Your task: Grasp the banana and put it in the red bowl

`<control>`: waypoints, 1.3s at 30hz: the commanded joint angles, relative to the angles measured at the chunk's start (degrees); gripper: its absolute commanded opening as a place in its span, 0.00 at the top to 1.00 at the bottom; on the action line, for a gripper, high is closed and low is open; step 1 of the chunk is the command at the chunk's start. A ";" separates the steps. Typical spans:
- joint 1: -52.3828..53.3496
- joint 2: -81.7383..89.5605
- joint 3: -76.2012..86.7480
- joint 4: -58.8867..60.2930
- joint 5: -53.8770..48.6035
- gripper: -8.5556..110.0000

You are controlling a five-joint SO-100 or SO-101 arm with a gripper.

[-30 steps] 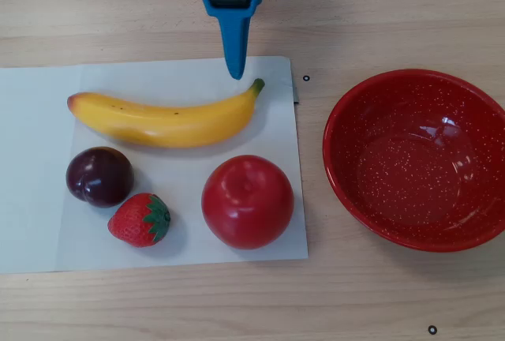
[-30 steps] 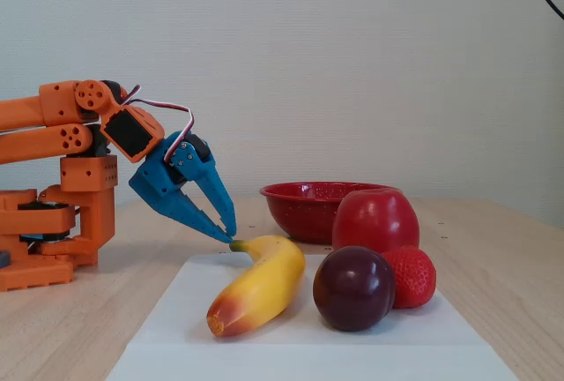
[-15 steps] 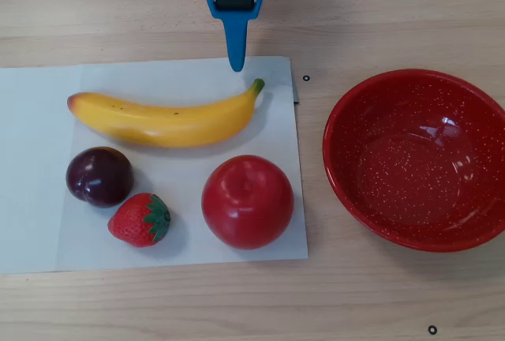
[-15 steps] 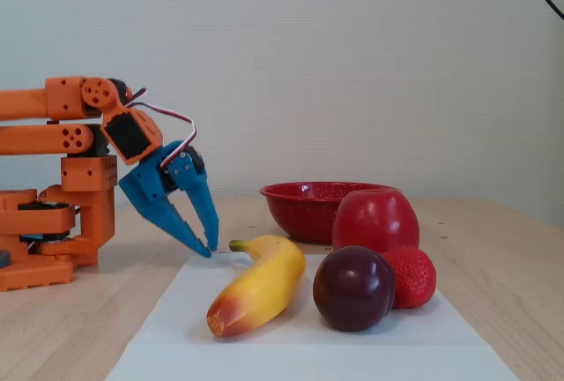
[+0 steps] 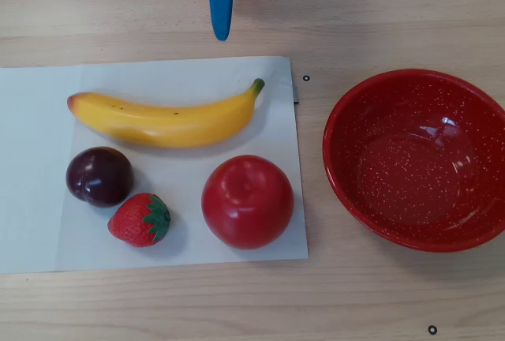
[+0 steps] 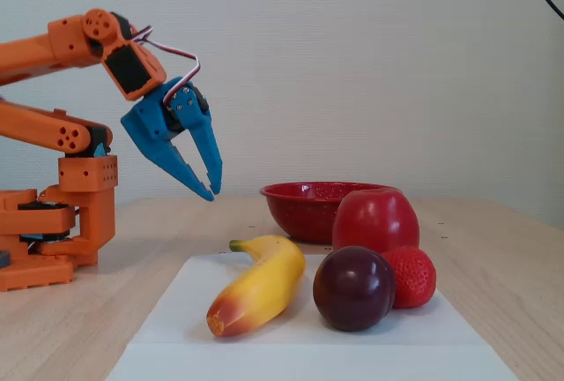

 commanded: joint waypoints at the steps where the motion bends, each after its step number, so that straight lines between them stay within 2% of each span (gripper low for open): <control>1: -3.16 -4.31 -9.32 3.34 2.11 0.92; 20: -9.58 -43.86 -49.39 20.39 7.91 0.92; 28: -11.69 -57.39 -63.02 27.07 15.47 0.92; 39: -15.03 -67.50 -63.54 18.37 20.92 0.79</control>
